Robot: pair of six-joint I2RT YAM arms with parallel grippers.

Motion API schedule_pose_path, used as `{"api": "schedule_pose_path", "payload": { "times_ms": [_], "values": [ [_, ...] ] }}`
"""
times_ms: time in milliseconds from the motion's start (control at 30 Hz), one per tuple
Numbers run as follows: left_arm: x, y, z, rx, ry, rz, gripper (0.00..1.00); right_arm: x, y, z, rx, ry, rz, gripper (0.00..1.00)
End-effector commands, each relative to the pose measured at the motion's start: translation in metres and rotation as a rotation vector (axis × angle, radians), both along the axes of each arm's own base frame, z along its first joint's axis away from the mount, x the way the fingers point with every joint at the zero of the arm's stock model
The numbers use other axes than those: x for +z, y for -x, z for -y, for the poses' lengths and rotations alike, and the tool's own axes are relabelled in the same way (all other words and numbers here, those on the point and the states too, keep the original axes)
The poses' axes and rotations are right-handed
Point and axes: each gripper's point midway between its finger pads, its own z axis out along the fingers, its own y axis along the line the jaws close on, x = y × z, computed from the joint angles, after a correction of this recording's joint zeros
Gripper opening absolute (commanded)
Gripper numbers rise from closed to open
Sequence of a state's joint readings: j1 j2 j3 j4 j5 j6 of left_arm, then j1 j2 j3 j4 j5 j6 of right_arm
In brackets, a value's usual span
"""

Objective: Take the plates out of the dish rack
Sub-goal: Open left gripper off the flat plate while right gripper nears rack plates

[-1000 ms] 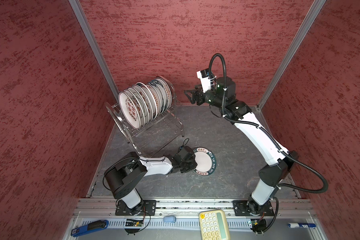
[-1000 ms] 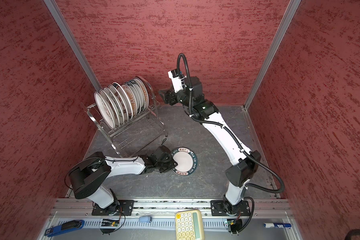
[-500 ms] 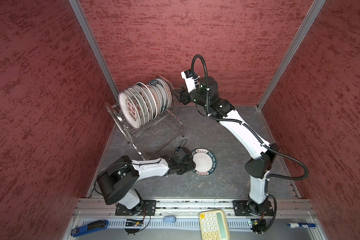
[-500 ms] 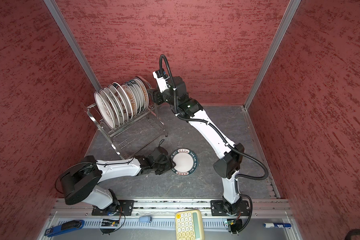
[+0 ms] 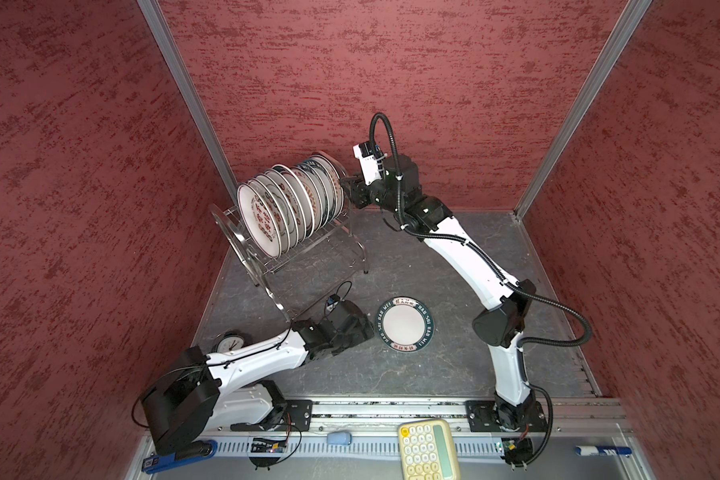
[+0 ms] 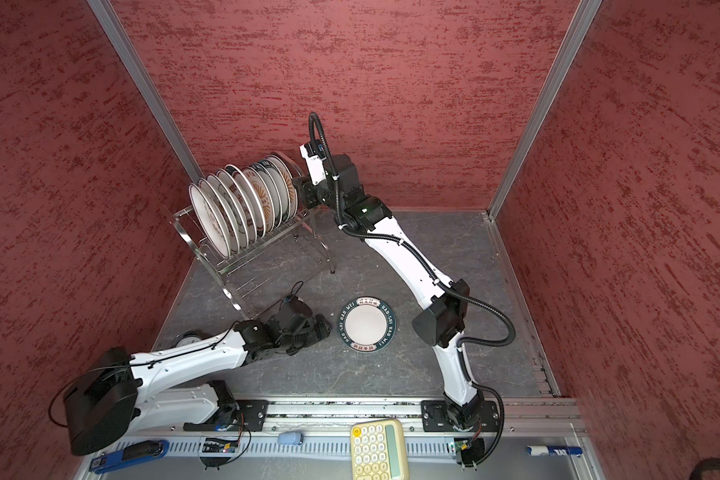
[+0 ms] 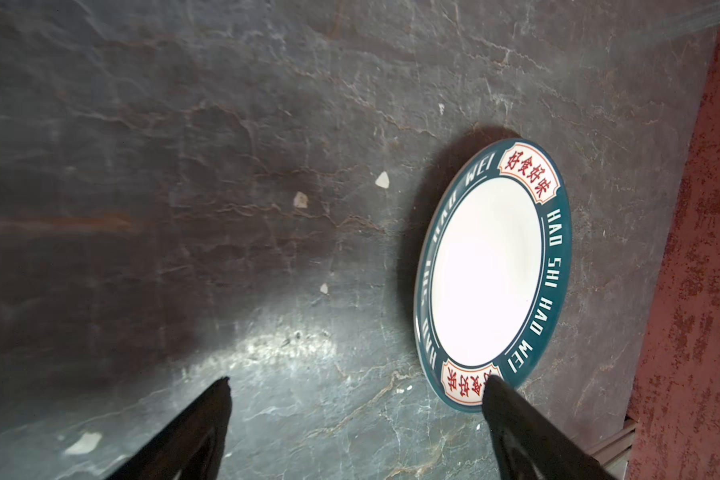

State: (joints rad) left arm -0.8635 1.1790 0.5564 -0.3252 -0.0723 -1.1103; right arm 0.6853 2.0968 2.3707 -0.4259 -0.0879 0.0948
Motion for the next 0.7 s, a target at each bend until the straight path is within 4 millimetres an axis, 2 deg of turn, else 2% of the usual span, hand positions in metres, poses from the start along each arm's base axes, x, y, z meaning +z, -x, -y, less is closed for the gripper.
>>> {"api": "schedule_pose_path", "payload": {
  "times_ms": [0,367,667],
  "values": [
    [-0.003,0.0,-0.019,0.05,-0.047,0.013,0.97,0.005,-0.002,-0.001,-0.019,-0.017,-0.001,0.46],
    [0.0,0.004,-0.04,0.101,-0.047,0.055,0.99,0.006,0.004,-0.006,-0.011,-0.035,-0.027,0.42],
    [-0.002,0.004,-0.049,0.128,-0.062,0.063,0.99,-0.013,0.006,-0.018,0.006,-0.017,-0.062,0.4]
  ]
}}
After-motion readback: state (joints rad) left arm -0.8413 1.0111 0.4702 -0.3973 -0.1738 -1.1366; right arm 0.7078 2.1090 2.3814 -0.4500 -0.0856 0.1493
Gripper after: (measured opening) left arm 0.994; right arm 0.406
